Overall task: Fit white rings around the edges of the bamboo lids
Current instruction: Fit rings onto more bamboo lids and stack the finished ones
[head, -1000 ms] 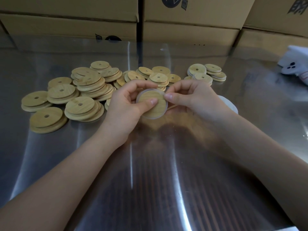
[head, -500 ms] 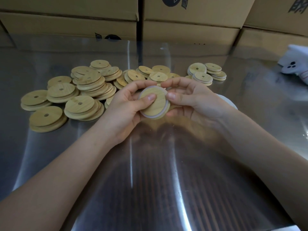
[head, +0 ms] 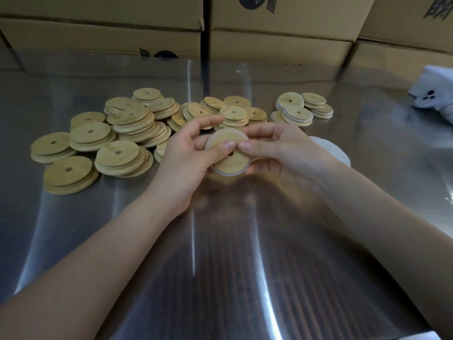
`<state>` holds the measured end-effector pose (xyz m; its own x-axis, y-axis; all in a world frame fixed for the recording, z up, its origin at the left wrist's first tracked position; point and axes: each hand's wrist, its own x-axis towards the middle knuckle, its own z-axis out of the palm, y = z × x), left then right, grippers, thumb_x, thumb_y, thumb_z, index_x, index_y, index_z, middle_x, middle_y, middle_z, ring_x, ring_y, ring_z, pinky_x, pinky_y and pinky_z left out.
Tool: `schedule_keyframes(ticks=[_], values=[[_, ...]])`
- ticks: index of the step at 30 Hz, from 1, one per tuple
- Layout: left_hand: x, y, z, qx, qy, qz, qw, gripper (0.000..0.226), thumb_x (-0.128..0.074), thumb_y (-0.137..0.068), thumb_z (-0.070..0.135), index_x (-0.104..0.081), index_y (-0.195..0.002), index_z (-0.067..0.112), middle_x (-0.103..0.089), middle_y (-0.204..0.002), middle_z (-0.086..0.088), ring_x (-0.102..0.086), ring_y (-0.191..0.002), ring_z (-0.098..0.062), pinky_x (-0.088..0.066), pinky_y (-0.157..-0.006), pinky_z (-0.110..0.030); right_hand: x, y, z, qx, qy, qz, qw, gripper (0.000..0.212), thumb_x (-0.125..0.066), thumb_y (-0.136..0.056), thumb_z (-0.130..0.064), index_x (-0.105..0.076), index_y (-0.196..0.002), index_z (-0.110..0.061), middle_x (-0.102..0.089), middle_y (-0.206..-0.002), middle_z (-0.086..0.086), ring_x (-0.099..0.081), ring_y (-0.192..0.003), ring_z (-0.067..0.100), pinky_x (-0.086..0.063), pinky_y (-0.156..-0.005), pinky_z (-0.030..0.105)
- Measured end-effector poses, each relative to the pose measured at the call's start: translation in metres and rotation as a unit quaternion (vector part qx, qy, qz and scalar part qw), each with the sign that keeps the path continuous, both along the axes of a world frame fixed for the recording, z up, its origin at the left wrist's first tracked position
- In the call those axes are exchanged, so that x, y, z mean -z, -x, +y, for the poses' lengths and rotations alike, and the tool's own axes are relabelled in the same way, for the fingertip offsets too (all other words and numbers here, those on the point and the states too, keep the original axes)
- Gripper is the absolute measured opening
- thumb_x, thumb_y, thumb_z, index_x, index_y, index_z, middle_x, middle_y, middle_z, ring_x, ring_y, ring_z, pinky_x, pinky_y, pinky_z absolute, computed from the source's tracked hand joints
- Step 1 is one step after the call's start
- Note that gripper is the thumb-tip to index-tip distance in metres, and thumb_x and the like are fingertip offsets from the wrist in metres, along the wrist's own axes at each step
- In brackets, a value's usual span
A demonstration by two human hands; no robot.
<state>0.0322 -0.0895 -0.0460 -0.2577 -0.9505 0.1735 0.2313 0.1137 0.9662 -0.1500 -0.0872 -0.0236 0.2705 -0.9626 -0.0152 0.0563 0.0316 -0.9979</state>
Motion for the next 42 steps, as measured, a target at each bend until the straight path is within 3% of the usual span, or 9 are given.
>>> schedule_keyframes(ticks=[6,17,22,25,27,30,32,36,42], values=[[0.000,-0.002,-0.004,0.021,-0.077,0.019,0.997,0.022,-0.058,-0.095,0.023,-0.068,-0.110,0.010,-0.075,-0.104,-0.009,-0.072,-0.097,-0.023,-0.061,-0.077,-0.033,0.000,0.007,-0.007,0.062,-0.001,-0.021,0.998,0.033,-0.072,-0.069,-0.017,-0.069,-0.098,-0.002,-0.073,-0.081,0.007,-0.069,-0.070,0.015,-0.055,-0.057,0.023],[0.003,-0.006,-0.007,-0.013,-0.094,0.016,0.995,0.012,-0.060,-0.093,0.011,-0.071,-0.098,0.009,-0.077,-0.092,-0.007,-0.074,-0.082,-0.018,-0.058,-0.065,-0.024,0.000,0.008,-0.008,0.079,-0.001,-0.023,0.997,0.028,-0.072,-0.068,-0.018,-0.069,-0.092,-0.004,-0.074,-0.080,0.007,-0.069,-0.068,0.016,-0.056,-0.057,0.024],[0.003,-0.005,-0.008,-0.015,-0.108,0.025,0.994,0.015,-0.061,-0.093,0.016,-0.071,-0.103,0.010,-0.076,-0.098,-0.008,-0.074,-0.083,-0.020,-0.058,-0.066,-0.025,-0.001,0.008,-0.008,0.082,-0.027,-0.034,0.996,0.030,-0.072,-0.071,-0.016,-0.067,-0.097,-0.001,-0.073,-0.081,0.008,-0.070,-0.069,0.016,-0.056,-0.056,0.025],[0.002,-0.005,-0.008,-0.021,-0.107,0.019,0.994,0.019,-0.061,-0.094,0.019,-0.069,-0.109,0.009,-0.076,-0.100,-0.008,-0.074,-0.083,-0.021,-0.059,-0.068,-0.027,-0.003,0.011,-0.010,0.116,-0.036,-0.049,0.991,0.018,-0.067,-0.084,-0.009,-0.065,-0.099,-0.001,-0.073,-0.081,0.008,-0.069,-0.069,0.016,-0.056,-0.057,0.025],[0.002,-0.004,-0.007,-0.028,-0.101,0.006,0.995,0.017,-0.060,-0.095,0.018,-0.070,-0.106,0.010,-0.076,-0.094,-0.007,-0.074,-0.079,-0.020,-0.060,-0.068,-0.028,-0.006,0.014,-0.012,0.159,-0.035,-0.069,0.984,0.011,-0.063,-0.090,-0.005,-0.064,-0.100,-0.004,-0.072,-0.080,0.007,-0.068,-0.066,0.016,-0.055,-0.055,0.025],[0.002,-0.002,-0.006,-0.033,-0.090,-0.022,0.995,0.014,-0.059,-0.096,0.016,-0.071,-0.100,0.011,-0.075,-0.087,-0.005,-0.072,-0.073,-0.016,-0.059,-0.066,-0.027,-0.010,0.023,-0.014,0.247,-0.020,-0.100,0.964,0.029,-0.060,-0.091,0.000,-0.057,-0.118,-0.009,-0.069,-0.088,0.012,-0.066,-0.062,0.019,-0.055,-0.054,0.026],[0.002,-0.002,-0.004,-0.036,-0.084,-0.038,0.995,0.014,-0.058,-0.097,0.013,-0.071,-0.097,0.010,-0.075,-0.085,-0.005,-0.071,-0.071,-0.015,-0.060,-0.065,-0.027,-0.011,0.031,-0.016,0.292,0.008,-0.078,0.953,0.030,-0.058,-0.092,0.001,-0.058,-0.121,-0.010,-0.068,-0.092,0.012,-0.066,-0.063,0.017,-0.056,-0.057,0.026],[0.000,-0.001,-0.002,-0.035,-0.073,-0.062,0.995,0.016,-0.055,-0.098,0.011,-0.071,-0.095,0.009,-0.074,-0.083,-0.006,-0.070,-0.069,-0.015,-0.062,-0.068,-0.029,-0.013,0.047,-0.020,0.367,0.039,-0.039,0.928,0.017,-0.056,-0.095,-0.002,-0.065,-0.106,-0.011,-0.063,-0.113,0.018,-0.068,-0.068,0.015,-0.057,-0.065,0.025],[-0.001,0.000,0.001,-0.036,-0.066,-0.074,0.994,0.016,-0.055,-0.098,0.009,-0.070,-0.095,0.008,-0.073,-0.083,-0.007,-0.069,-0.068,-0.015,-0.060,-0.069,-0.031,-0.008,0.079,-0.031,0.463,0.096,0.077,0.878,0.018,-0.061,-0.091,-0.004,-0.068,-0.106,-0.010,-0.068,-0.110,0.016,-0.072,-0.081,0.019,-0.057,-0.067,0.023]])
